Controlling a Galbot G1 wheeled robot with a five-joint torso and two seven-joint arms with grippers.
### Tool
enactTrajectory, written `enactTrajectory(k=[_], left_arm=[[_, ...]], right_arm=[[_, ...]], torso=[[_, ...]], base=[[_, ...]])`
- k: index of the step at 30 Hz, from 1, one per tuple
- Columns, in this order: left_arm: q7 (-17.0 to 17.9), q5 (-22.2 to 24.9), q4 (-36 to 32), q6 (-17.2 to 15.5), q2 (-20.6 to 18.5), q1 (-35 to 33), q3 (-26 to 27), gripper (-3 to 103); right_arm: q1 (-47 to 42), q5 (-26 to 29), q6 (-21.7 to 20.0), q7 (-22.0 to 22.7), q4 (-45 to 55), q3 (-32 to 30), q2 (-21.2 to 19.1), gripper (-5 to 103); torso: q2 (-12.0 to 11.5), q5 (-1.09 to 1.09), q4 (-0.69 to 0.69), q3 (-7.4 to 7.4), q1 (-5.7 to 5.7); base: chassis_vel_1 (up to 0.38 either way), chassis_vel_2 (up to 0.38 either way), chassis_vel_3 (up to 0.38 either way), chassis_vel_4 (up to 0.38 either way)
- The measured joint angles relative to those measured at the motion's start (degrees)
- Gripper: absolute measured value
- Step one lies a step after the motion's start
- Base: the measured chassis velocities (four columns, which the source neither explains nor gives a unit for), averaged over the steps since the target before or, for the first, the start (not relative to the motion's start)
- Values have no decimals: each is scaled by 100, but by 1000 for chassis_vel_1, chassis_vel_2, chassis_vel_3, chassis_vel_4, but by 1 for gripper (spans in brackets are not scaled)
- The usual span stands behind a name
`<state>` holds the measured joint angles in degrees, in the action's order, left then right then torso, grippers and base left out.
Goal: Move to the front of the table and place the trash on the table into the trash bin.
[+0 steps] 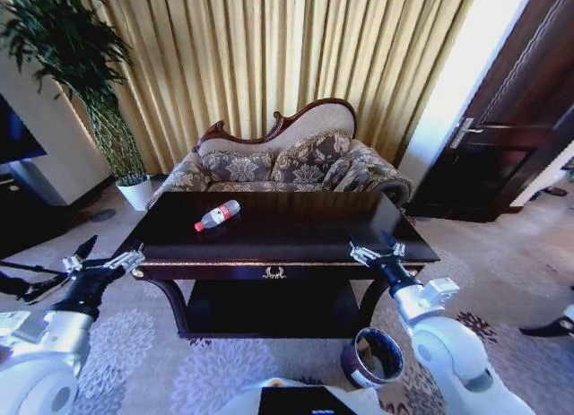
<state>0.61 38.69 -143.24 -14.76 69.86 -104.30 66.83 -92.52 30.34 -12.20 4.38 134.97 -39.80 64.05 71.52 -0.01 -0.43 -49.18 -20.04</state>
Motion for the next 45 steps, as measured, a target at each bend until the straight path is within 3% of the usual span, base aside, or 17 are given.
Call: enactTrajectory(k=[17,22,26,30,32,34,36,39,45], left_arm=[[-18,42,21,124,-102,22,-41,100],[-18,223,319,137,-492,206,6,100],[-1,389,653,139,-940,423,7,100],[101,659,1128,50,-1663,877,-143,100],[117,708,1168,19,-1732,927,-161,100],[249,1115,1396,-225,-2120,1289,-314,100],[267,1213,1452,-286,-2205,1378,-363,100],[264,1556,1859,-496,-2692,1933,-694,100],[170,1759,2412,-612,-3164,2710,-1406,100]], right_arm=[[-13,113,6,-3,29,51,0,100],[-32,113,9,-2,28,48,-3,100],[-41,117,15,-2,10,39,17,100],[-53,127,22,1,-1,35,76,100],[-55,127,24,1,-2,34,81,100],[-70,133,36,1,-13,35,111,100],[-72,135,39,1,-14,36,115,100],[-82,139,72,4,-16,33,120,100],[-103,141,87,37,-22,0,116,100]], torso=[[-1,0,1,0,-1],[2,-1,0,1,3],[2,-1,0,1,3],[1,-1,-2,0,1],[1,-1,-2,0,1],[1,-1,0,0,2],[1,-1,0,0,2],[1,-1,0,0,1],[1,0,-1,0,0]], base=[[-66,61,63,-61],[0,0,0,0],[0,0,0,0],[0,0,0,0],[0,0,0,0],[0,0,0,0],[0,0,0,0],[0,0,0,0],[0,0,0,0]])
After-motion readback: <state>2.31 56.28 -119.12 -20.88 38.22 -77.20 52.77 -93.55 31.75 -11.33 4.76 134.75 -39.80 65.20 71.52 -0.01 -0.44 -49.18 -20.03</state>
